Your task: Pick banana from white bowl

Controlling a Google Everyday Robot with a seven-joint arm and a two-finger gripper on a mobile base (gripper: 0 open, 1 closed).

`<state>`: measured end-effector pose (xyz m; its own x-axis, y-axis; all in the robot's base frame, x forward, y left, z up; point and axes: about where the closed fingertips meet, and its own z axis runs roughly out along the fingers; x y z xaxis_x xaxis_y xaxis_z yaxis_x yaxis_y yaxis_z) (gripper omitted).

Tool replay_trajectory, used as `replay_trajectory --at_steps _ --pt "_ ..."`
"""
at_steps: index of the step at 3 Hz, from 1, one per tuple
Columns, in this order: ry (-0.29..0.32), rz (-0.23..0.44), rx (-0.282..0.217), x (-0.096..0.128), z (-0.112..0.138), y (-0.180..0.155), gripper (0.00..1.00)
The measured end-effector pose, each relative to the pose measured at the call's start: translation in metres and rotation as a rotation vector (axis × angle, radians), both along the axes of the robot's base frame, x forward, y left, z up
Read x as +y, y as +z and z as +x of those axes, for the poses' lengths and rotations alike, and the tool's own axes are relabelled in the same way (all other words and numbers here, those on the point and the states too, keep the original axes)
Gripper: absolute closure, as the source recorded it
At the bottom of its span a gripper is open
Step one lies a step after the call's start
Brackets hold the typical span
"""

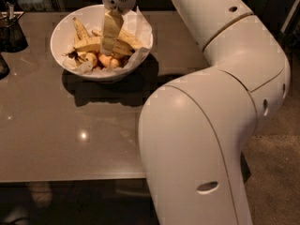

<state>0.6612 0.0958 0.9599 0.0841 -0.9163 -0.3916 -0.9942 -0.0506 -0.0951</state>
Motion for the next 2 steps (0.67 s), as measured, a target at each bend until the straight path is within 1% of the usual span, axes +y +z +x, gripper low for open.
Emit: replay_trajectory --at_steps 2 --pt "-0.008 -0.009 0.022 0.0052 0.0091 -0.0129 0.25"
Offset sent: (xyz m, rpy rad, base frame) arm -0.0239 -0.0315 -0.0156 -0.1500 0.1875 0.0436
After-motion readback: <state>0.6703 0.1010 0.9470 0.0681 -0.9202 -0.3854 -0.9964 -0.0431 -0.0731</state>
